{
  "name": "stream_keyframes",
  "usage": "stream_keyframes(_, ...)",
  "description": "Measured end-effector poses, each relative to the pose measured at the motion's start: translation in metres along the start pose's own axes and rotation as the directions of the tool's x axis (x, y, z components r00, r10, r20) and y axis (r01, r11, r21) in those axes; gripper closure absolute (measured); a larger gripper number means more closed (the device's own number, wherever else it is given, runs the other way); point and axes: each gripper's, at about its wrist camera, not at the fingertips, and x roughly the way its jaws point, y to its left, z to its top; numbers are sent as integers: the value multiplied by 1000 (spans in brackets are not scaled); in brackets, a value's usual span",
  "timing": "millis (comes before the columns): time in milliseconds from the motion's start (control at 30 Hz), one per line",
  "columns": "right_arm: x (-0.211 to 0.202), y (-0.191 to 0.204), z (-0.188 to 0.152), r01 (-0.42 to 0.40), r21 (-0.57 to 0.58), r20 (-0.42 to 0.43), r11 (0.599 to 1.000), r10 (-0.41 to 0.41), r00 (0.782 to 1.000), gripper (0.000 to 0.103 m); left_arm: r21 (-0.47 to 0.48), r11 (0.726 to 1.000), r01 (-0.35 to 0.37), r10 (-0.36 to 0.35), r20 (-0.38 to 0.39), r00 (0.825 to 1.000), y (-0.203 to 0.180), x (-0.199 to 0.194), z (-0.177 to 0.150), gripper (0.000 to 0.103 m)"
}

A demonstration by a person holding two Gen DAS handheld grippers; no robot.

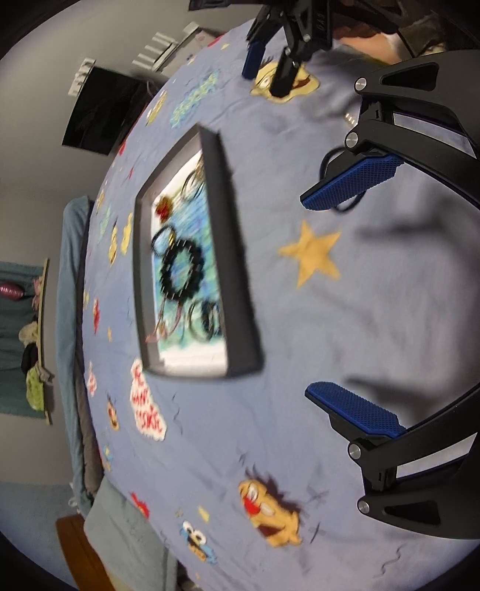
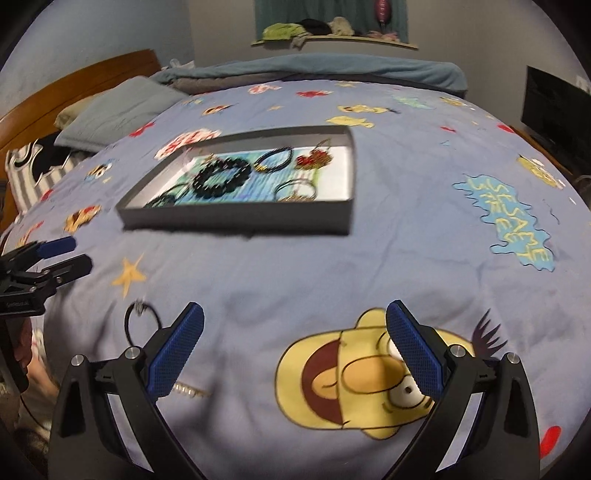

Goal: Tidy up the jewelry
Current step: 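Move both open grippers back toward the last jewelry pieces, then close left gripper on black hair tie while right gripper grasps pearl hair pin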

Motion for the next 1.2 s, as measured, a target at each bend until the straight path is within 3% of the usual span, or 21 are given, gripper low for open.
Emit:
stream_keyframes(300, -1, 0, -22, -25, -35, -25, 999, 24, 999, 6, 106, 990, 94, -90, -41, 995, -42, 13, -24, 9)
stream_keyframes(500, -2, -2, -30, -44, -28, -35, 999, 43, 998, 6, 141, 986, 93, -87, -48, 995, -54, 21, -26, 14)
stream_keyframes(967, 2, 22, -36, -99, -78, -62, 992, 94, 994, 6, 172, 980, 105, -93, -76, 993, -50, 32, -20, 87)
stream_keyframes(1200, 0, 41, -37, -145, -126, -62, 981, 138, 988, 6, 168, 983, 73, -64, -60, 996, -43, 27, -21, 90)
